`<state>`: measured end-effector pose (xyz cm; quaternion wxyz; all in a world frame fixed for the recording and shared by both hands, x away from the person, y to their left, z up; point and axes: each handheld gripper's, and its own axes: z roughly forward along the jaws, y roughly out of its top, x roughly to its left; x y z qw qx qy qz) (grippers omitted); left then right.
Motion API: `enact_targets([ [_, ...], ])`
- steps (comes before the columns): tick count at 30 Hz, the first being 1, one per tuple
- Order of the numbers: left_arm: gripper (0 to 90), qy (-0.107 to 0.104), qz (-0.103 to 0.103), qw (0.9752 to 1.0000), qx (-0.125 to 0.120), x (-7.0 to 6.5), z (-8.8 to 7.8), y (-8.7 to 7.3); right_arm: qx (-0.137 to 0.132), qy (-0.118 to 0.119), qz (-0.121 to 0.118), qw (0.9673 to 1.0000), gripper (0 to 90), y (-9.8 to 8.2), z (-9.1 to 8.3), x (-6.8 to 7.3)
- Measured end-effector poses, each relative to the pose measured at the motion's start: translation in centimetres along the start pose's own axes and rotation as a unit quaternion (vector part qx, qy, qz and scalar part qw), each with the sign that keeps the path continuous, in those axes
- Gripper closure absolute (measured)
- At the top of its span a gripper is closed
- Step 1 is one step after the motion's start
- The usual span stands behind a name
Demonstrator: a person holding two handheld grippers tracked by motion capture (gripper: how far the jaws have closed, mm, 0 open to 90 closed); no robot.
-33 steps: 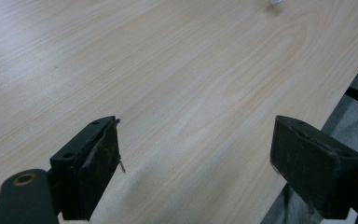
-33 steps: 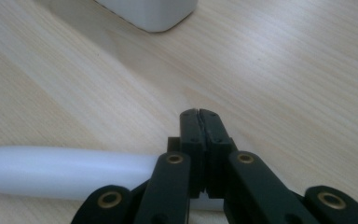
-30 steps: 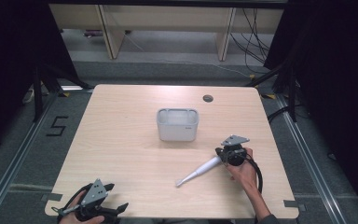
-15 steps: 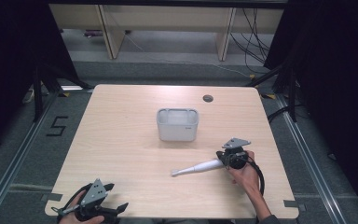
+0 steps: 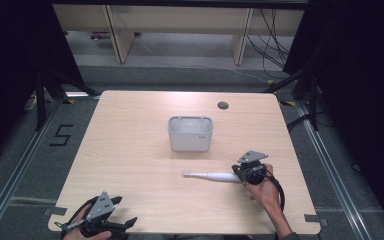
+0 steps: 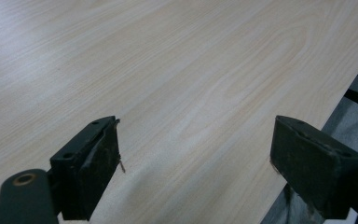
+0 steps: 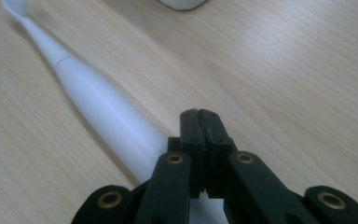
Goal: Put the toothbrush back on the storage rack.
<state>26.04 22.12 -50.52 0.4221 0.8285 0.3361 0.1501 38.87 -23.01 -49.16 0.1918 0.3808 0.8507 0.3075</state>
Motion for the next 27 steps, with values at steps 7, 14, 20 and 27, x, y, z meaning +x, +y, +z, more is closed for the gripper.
enact_targets([
  [7, 15.0, 0.001, -0.003, 1.0000, -0.002, -0.07, 0.01, 0.01, 0.003, 0.001, -0.005, 1.0000, 89.3, -0.21, -0.07, 0.33],
  [14, 15.0, 0.000, -0.002, 1.0000, -0.001, -0.08, 0.02, 0.01, 0.004, 0.004, -0.010, 0.9999, 89.2, -0.30, -0.28, 0.31],
  [20, 15.0, 0.004, 0.001, 1.0000, 0.000, -0.06, 0.02, 0.00, 0.006, 0.009, -0.011, 0.9999, 88.9, -0.44, -0.44, 0.30],
  [27, 15.0, 0.004, 0.001, 1.0000, -0.002, -0.06, 0.03, -0.03, 0.012, 0.010, -0.001, 0.9999, 88.2, -0.53, -0.56, 0.43],
])
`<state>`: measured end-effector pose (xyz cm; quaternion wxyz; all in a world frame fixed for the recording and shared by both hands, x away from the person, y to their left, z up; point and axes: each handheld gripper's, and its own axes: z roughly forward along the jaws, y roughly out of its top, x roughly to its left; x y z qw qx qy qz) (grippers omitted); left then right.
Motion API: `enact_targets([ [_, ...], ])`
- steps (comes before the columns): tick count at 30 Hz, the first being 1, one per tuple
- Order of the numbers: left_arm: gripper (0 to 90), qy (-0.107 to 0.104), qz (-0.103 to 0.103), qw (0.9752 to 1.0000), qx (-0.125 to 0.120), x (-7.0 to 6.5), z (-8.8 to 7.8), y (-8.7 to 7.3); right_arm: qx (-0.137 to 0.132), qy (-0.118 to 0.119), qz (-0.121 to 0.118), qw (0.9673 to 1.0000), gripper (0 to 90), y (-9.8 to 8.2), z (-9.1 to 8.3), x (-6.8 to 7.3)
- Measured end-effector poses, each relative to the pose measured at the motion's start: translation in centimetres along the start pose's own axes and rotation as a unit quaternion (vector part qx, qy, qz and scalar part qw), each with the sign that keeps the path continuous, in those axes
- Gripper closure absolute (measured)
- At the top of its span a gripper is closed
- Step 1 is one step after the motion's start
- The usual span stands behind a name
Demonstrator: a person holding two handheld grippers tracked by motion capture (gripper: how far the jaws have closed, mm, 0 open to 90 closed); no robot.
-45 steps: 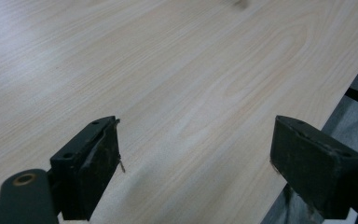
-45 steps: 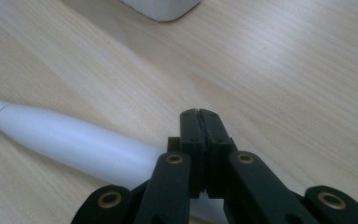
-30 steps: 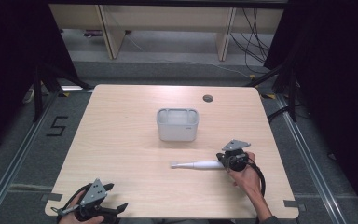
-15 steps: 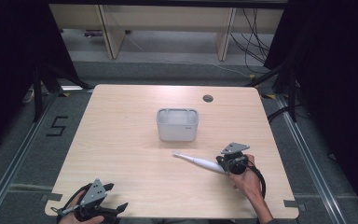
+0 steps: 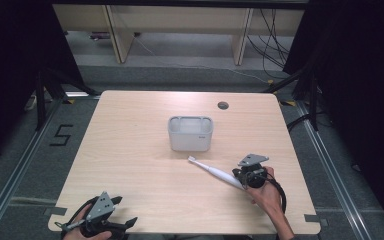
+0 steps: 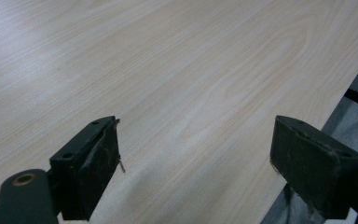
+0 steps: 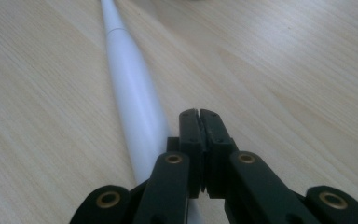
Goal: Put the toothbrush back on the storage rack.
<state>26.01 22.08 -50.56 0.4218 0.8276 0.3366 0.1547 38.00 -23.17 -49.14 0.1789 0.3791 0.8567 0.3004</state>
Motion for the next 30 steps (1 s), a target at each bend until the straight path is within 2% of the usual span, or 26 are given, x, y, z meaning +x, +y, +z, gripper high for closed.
enact_targets([
  [1, 14.9, 0.000, -0.002, 1.0000, 0.000, 0.0, 0.0, 0.0, -0.007, -0.001, -0.012, 0.9999, 87.8, 0.0, 0.1, -0.2],
  [4, 14.9, -0.001, -0.001, 1.0000, 0.002, 0.0, 0.0, 0.0, 0.003, 0.004, 0.000, 1.0000, 84.5, 0.3, -0.4, -0.3],
  [5, 14.9, -0.001, -0.004, 1.0000, 0.002, 0.0, 0.1, 0.0, 0.006, 0.007, -0.005, 0.9999, 80.1, 0.7, -0.9, -0.5],
  [6, 14.9, -0.001, -0.004, 1.0000, 0.003, 0.0, 0.1, 0.0, 0.006, 0.007, -0.005, 0.9999, 80.1, 0.7, -0.9, -0.5],
  [8, 15.0, -0.003, -0.002, 1.0000, 0.005, 0.0, 0.1, 0.0, 0.004, 0.012, 0.002, 0.9999, 75.4, 1.3, -1.7, -0.5],
  [9, 14.9, -0.002, -0.003, 1.0000, 0.006, 0.0, 0.1, 0.0, 0.013, 0.021, 0.005, 0.9997, 71.9, 1.7, -2.2, -0.3],
  [12, 15.0, -0.003, -0.003, 1.0000, 0.006, 0.0, 0.1, 0.0, 0.019, 0.021, 0.005, 0.9996, 69.5, 2.1, -2.6, -0.2],
  [14, 14.9, -0.001, 0.006, 0.9999, 0.015, 0.2, 0.0, 0.1, 0.023, 0.029, -0.014, 0.9992, 66.3, 2.4, -2.5, -0.2],
  [15, 14.9, 0.001, 0.012, 0.9998, 0.015, 0.3, 0.0, 0.1, 0.016, 0.025, -0.036, 0.9989, 65.0, 2.5, -2.4, -0.4],
  [17, 14.9, -0.001, 0.004, 0.9999, 0.013, 0.2, 0.0, 0.0, 0.040, 0.038, -0.034, 0.9979, 62.3, 2.8, -2.5, -0.1],
  [18, 14.9, 0.003, 0.010, 0.9998, 0.018, 0.2, -0.1, 0.0, 0.043, 0.035, -0.034, 0.9979, 61.1, 3.0, -2.5, 0.0],
  [19, 14.9, 0.001, 0.002, 0.9998, 0.018, 0.2, 0.0, 0.0, 0.040, 0.032, -0.038, 0.9979, 60.3, 3.1, -2.3, 0.2],
  [20, 14.9, 0.003, 0.008, 0.9997, 0.023, 0.3, -0.1, 0.0, 0.052, 0.034, -0.054, 0.9966, 59.6, 3.5, -2.3, 0.3],
  [21, 15.0, 0.003, 0.007, 0.9998, 0.016, 0.2, 0.0, 0.0, 0.062, 0.032, -0.068, 0.9952, 58.4, 3.9, -2.1, 0.4],
  [24, 15.0, 0.001, 0.006, 0.9999, 0.013, 0.2, 0.0, 0.0, 0.075, 0.037, -0.072, 0.9939, 56.6, 4.3, -1.8, 0.7],
  [25, 15.0, 0.000, 0.005, 0.9999, 0.012, 0.3, -0.1, 0.0, 0.086, 0.041, -0.082, 0.9921, 54.6, 4.7, -1.4, 0.8],
  [27, 14.9, -0.001, 0.005, 0.9999, 0.012, 0.3, 0.0, 0.0, 0.091, 0.041, -0.086, 0.9913, 52.8, 4.9, -1.1, 0.9],
  [28, 14.9, 0.000, 0.007, 0.9999, 0.013, 0.2, 0.0, 0.0, 0.110, 0.042, -0.089, 0.9890, 49.9, 5.4, -0.7, 1.2],
  [29, 15.0, 0.000, 0.007, 0.9999, 0.013, 0.2, 0.0, 0.0, 0.110, 0.042, -0.089, 0.9890, 49.9, 5.4, -0.7, 1.2],
  [30, 15.0, 0.003, 0.016, 0.9997, 0.018, 0.4, -0.1, 0.1, 0.116, 0.042, -0.098, 0.9875, 48.7, 5.6, -0.5, 1.3],
])
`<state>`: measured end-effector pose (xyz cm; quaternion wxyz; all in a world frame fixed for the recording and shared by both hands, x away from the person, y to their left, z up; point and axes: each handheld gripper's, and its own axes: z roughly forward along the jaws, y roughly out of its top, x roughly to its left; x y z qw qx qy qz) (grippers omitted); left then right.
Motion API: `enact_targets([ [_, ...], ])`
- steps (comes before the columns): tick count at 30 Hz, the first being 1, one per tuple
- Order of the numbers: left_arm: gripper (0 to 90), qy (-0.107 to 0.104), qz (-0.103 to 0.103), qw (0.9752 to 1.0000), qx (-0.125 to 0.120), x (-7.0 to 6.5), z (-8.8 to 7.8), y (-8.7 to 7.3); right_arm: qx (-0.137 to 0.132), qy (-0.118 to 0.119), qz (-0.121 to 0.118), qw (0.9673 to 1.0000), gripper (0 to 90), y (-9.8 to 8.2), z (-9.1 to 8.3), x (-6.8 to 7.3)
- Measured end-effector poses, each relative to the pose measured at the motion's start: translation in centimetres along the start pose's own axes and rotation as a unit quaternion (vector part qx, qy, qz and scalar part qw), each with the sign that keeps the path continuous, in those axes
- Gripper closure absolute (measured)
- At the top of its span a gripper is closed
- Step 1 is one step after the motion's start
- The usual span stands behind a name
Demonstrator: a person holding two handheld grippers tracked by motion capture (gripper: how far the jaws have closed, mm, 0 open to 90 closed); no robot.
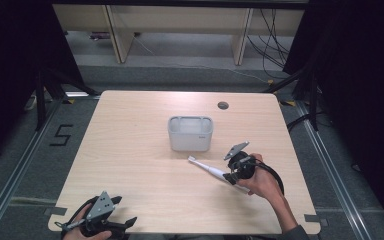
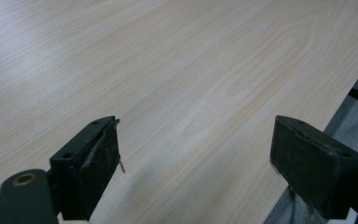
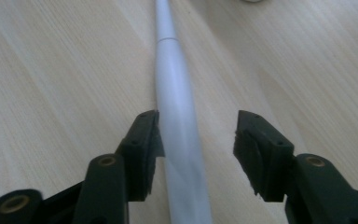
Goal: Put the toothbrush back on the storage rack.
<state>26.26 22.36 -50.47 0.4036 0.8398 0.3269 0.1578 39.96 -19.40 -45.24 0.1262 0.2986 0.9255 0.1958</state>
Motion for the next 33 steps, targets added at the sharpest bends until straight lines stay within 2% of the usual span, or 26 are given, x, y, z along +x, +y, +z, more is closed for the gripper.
enact_targets([
  [1, 15.0, -0.001, 0.011, 0.9999, 0.001, 0.2, 0.0, 0.1, 0.013, 0.002, 0.001, 0.9999, 48.7, 0.3, 0.2, 0.2],
  [2, 15.0, -0.006, 0.001, 1.0000, 0.004, 0.0, -0.1, 0.1, 0.017, 0.006, -0.011, 0.9998, 49.1, 0.6, 0.4, 0.1],
  [3, 15.0, -0.002, -0.006, 1.0000, -0.004, -0.1, 0.0, 0.0, 0.029, 0.008, -0.016, 0.9994, 50.8, 1.0, 0.7, 0.2],
  [4, 15.0, -0.003, -0.006, 1.0000, -0.004, -0.1, 0.0, 0.0, 0.029, 0.008, -0.016, 0.9994, 50.8, 1.0, 0.7, 0.2],
  [5, 15.0, -0.002, -0.010, 0.9999, -0.008, -0.1, 0.0, 0.0, 0.040, 0.015, -0.015, 0.9990, 50.8, 1.2, 0.9, 0.4],
  [6, 15.0, -0.005, -0.011, 0.9999, -0.005, -0.1, 0.0, 0.0, 0.047, 0.018, -0.028, 0.9983, 50.8, 1.4, 1.1, 0.3],
  [7, 15.0, -0.004, -0.010, 0.9999, -0.006, -0.1, 0.0, 0.0, 0.055, 0.018, -0.024, 0.9981, 50.7, 1.6, 1.3, 0.3],
  [8, 15.0, -0.005, -0.004, 1.0000, -0.002, 0.0, 0.0, 0.0, 0.071, 0.025, -0.031, 0.9967, 50.9, 2.0, 1.7, 0.3],
  [12, 15.0, -0.004, -0.009, 0.9999, -0.005, -0.1, 0.0, 0.0, 0.090, 0.028, -0.040, 0.9948, 51.9, 2.4, 2.2, 0.3],
  [13, 14.9, -0.003, -0.010, 0.9999, -0.007, -0.1, 0.0, 0.0, 0.095, 0.027, -0.039, 0.9944, 52.4, 2.6, 2.3, 0.2],
  [14, 14.9, 0.001, 0.000, 1.0000, -0.002, 0.0, -0.1, 0.0, 0.098, 0.028, -0.036, 0.9941, 52.5, 2.7, 2.5, 0.3],
  [15, 14.9, 0.001, -0.003, 1.0000, -0.004, 0.0, 0.0, 0.0, 0.103, 0.033, -0.038, 0.9934, 52.6, 2.9, 2.6, 0.2],
  [16, 14.9, 0.004, 0.014, 0.9999, -0.003, 0.3, 0.0, 0.1, 0.106, 0.035, -0.037, 0.9930, 53.1, 3.0, 2.7, 0.3],
  [17, 14.9, 0.002, -0.002, 1.0000, -0.004, 0.0, 0.0, 0.0, 0.113, 0.037, -0.037, 0.9923, 53.7, 3.1, 2.8, 0.2],
  [19, 14.9, 0.000, 0.000, 1.0000, -0.005, 0.0, 0.0, 0.0, 0.125, 0.040, -0.042, 0.9905, 55.0, 3.4, 3.1, 0.1],
  [21, 14.9, -0.001, -0.001, 1.0000, -0.005, 0.0, -0.1, 0.0, 0.143, 0.040, -0.035, 0.9883, 56.2, 3.6, 3.3, 0.1],
  [23, 14.9, -0.001, -0.002, 1.0000, -0.005, 0.0, -0.1, 0.0, 0.148, 0.048, -0.036, 0.9871, 57.5, 3.8, 3.4, 0.1],
  [24, 14.9, -0.002, -0.001, 1.0000, -0.004, 0.0, -0.1, 0.0, 0.151, 0.044, -0.035, 0.9869, 58.2, 3.8, 3.6, 0.1],
  [25, 14.9, -0.003, -0.003, 1.0000, -0.004, 0.0, -0.1, 0.0, 0.160, 0.046, -0.021, 0.9858, 58.5, 3.9, 3.6, 0.2],
  [26, 14.9, -0.002, -0.008, 0.9999, -0.009, -0.1, 0.0, 0.0, 0.160, 0.046, -0.021, 0.9858, 58.5, 3.9, 3.6, 0.2],
  [27, 14.9, -0.001, -0.001, 1.0000, -0.005, 0.0, -0.1, 0.0, 0.158, 0.052, -0.035, 0.9854, 58.9, 3.9, 3.8, 0.0],
  [28, 14.9, -0.001, 0.000, 1.0000, -0.005, 0.0, -0.1, 0.0, 0.169, 0.052, -0.013, 0.9841, 59.4, 3.9, 3.9, 0.2],
  [29, 14.9, -0.001, -0.001, 1.0000, -0.005, 0.0, -0.1, 0.0, 0.169, 0.047, -0.024, 0.9842, 60.2, 3.8, 4.1, 0.1],
  [31, 14.9, -0.001, -0.001, 1.0000, -0.005, 0.0, -0.1, 0.0, 0.171, 0.053, -0.028, 0.9835, 61.8, 3.8, 4.4, -0.2],
  [32, 14.9, -0.001, -0.009, 0.9999, -0.011, -0.1, 0.0, 0.0, 0.171, 0.053, -0.028, 0.9835, 61.8, 3.8, 4.4, -0.2],
  [33, 14.9, -0.001, -0.002, 1.0000, -0.005, 0.0, -0.1, 0.0, 0.173, 0.052, -0.029, 0.9831, 61.8, 3.9, 4.4, -0.2],
])
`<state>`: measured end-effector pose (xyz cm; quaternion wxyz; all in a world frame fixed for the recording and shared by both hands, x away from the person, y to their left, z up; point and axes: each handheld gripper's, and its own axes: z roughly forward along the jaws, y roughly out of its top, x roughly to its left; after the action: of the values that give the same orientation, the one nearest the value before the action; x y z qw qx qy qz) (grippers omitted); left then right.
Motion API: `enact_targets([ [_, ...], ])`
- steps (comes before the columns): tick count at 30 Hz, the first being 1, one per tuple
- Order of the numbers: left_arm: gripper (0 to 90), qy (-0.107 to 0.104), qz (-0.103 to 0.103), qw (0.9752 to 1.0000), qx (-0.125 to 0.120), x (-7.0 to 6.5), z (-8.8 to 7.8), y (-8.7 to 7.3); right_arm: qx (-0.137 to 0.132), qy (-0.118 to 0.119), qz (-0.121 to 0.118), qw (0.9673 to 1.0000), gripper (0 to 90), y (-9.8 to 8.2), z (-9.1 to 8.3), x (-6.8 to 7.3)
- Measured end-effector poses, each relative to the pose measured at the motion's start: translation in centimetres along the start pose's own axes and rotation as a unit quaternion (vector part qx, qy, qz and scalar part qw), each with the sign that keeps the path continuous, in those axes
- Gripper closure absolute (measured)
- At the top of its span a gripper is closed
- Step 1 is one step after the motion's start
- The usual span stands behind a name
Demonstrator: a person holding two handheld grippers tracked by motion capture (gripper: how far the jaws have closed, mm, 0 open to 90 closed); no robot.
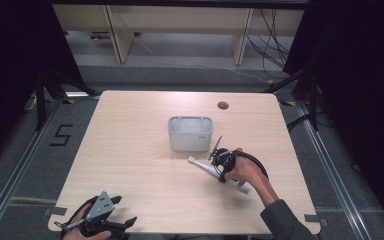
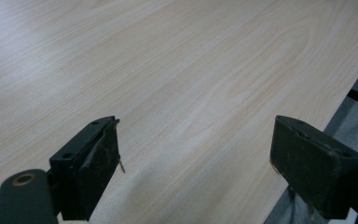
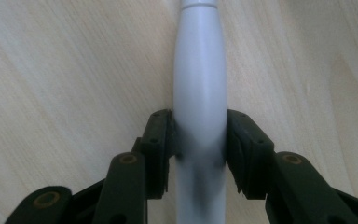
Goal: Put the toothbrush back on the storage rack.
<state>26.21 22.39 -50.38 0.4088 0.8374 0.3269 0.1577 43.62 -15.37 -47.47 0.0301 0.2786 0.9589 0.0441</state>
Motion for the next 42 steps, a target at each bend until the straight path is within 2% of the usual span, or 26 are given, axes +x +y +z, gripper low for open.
enact_targets([
  [7, 14.9, -0.002, -0.002, 1.0000, 0.001, -0.1, 0.0, 0.0, 0.015, -0.007, -0.014, 0.9998, 63.1, 0.5, -0.1, -0.3],
  [8, 14.9, -0.002, -0.002, 1.0000, 0.001, -0.1, 0.0, 0.0, 0.020, -0.003, -0.005, 0.9998, 63.2, 0.7, -0.1, -0.2],
  [9, 14.9, -0.002, -0.002, 1.0000, 0.000, -0.1, 0.0, 0.0, 0.024, 0.001, -0.012, 0.9996, 63.9, 0.9, 0.0, -0.3],
  [13, 14.9, -0.002, -0.002, 1.0000, 0.000, -0.1, 0.0, 0.0, 0.032, 0.001, -0.015, 0.9994, 65.5, 1.1, 0.2, -0.3],
  [14, 14.9, -0.006, -0.007, 1.0000, 0.002, -0.1, 0.0, 0.0, 0.037, 0.004, -0.023, 0.9990, 66.0, 1.2, 0.2, -0.5],
  [17, 14.9, -0.006, -0.008, 1.0000, 0.001, -0.1, 0.0, 0.0, 0.040, 0.004, -0.018, 0.9990, 66.1, 1.3, 0.2, -0.4],
  [18, 14.9, -0.003, -0.002, 1.0000, 0.000, -0.1, 0.0, 0.0, 0.040, 0.002, -0.021, 0.9990, 66.1, 1.3, 0.2, -0.3],
  [25, 14.9, -0.005, 0.001, 1.0000, 0.005, 0.1, -0.1, 0.0, 0.044, 0.009, -0.024, 0.9987, 66.4, 1.4, 0.2, -0.4],
  [26, 14.9, 0.001, -0.001, 1.0000, -0.002, 0.0, 0.0, 0.0, 0.046, 0.015, -0.028, 0.9984, 66.5, 1.4, 0.2, -0.3],
  [30, 14.9, -0.002, -0.009, 0.9999, -0.006, -0.1, 0.1, 0.0, 0.045, 0.010, -0.032, 0.9984, 66.6, 1.3, 0.0, -0.2],
  [36, 14.9, -0.004, -0.015, 0.9998, -0.008, -0.1, 0.1, 0.0, 0.015, 0.000, -0.044, 0.9989, 66.7, 0.8, -1.4, 0.6],
  [37, 14.9, 0.001, 0.000, 1.0000, 0.001, 0.1, 0.0, 0.0, 0.007, -0.009, -0.056, 0.9984, 66.7, 0.7, -1.8, 0.7],
  [38, 14.9, -0.003, -0.015, 0.9999, -0.009, -0.2, 0.1, 0.0, -0.007, -0.010, -0.053, 0.9985, 66.7, 0.4, -2.5, 0.9],
  [39, 14.9, -0.003, -0.015, 0.9999, -0.009, -0.2, 0.1, 0.0, -0.007, -0.010, -0.053, 0.9985, 66.7, 0.4, -2.5, 0.9],
  [40, 14.9, -0.001, -0.007, 1.0000, -0.004, -0.1, 0.1, 0.0, -0.031, -0.012, -0.047, 0.9984, 66.7, 0.1, -3.5, 1.2],
  [41, 14.9, 0.000, -0.004, 1.0000, -0.004, 0.0, 0.1, 0.0, -0.031, -0.012, -0.047, 0.9984, 66.7, 0.1, -3.5, 1.2],
  [42, 14.9, 0.001, 0.002, 1.0000, 0.004, 0.1, 0.0, 0.0, -0.047, -0.009, -0.051, 0.9975, 66.7, -0.1, -4.1, 1.4],
])
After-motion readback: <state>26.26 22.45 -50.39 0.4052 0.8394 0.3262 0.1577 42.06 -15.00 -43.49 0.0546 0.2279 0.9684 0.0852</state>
